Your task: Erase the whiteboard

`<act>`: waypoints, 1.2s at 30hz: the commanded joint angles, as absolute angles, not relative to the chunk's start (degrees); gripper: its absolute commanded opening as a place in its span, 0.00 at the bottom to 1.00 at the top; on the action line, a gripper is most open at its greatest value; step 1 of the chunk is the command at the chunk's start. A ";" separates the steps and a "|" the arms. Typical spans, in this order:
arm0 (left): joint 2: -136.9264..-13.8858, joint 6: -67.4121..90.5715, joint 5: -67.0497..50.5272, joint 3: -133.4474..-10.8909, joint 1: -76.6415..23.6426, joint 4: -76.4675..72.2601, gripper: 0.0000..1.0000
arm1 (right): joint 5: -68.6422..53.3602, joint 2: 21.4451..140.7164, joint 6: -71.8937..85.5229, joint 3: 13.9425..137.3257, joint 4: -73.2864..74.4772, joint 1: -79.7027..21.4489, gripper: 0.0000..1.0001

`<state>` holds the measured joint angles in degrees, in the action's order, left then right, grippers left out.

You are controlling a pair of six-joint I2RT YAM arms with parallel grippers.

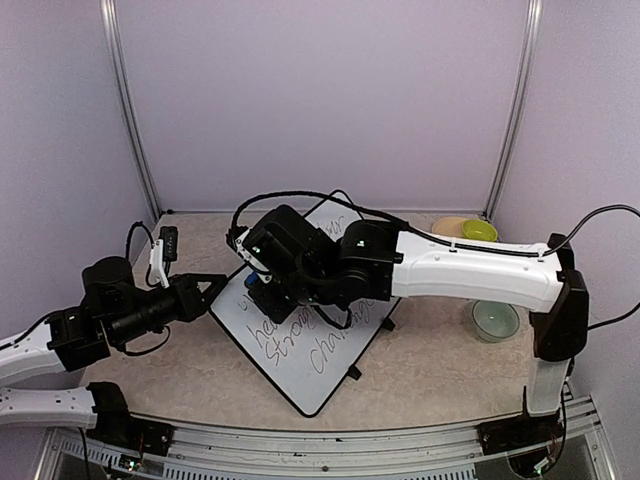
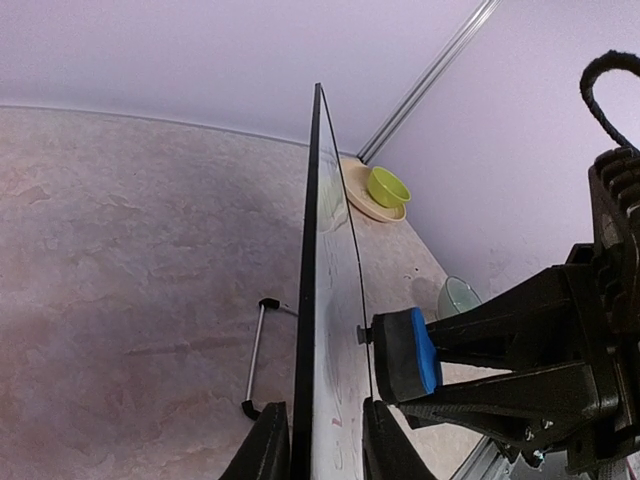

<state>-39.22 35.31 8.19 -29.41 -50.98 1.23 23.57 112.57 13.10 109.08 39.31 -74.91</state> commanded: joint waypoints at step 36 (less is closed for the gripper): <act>-42.29 33.76 8.53 -31.16 -51.33 -2.20 0.00 | 18.78 111.89 15.64 98.28 39.48 -75.72 0.23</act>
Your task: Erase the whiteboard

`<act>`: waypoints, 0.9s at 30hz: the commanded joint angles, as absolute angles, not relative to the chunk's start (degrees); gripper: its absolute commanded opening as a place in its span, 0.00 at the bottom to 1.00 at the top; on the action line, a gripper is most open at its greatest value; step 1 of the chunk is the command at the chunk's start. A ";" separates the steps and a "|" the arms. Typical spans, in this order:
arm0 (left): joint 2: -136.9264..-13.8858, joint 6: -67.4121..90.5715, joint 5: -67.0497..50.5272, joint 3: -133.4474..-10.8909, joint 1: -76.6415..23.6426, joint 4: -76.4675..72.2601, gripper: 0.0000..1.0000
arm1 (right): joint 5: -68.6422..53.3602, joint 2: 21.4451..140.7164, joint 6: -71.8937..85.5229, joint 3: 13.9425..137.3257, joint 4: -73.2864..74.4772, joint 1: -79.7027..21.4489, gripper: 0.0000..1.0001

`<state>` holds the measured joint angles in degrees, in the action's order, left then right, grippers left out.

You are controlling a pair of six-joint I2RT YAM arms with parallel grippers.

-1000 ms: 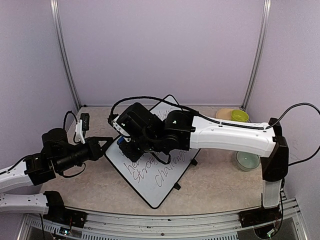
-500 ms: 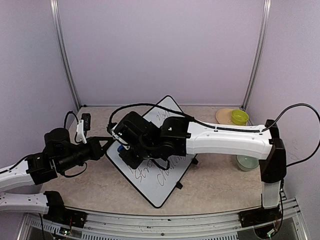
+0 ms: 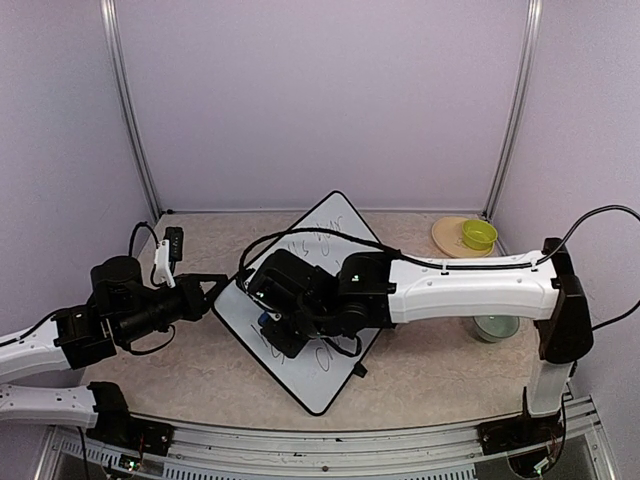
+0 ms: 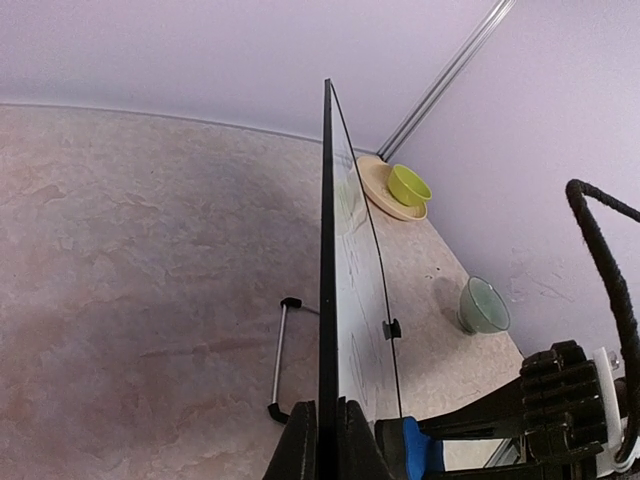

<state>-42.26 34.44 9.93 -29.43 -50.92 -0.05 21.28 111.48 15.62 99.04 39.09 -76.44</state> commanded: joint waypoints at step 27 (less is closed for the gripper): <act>-41.74 34.33 8.49 -30.11 -51.42 -2.83 0.00 | 16.56 114.05 13.67 100.48 37.26 -74.33 0.23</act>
<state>-41.85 34.44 10.28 -29.41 -50.85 0.78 17.34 116.18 11.03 108.60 36.23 -75.94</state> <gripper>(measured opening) 0.060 0.231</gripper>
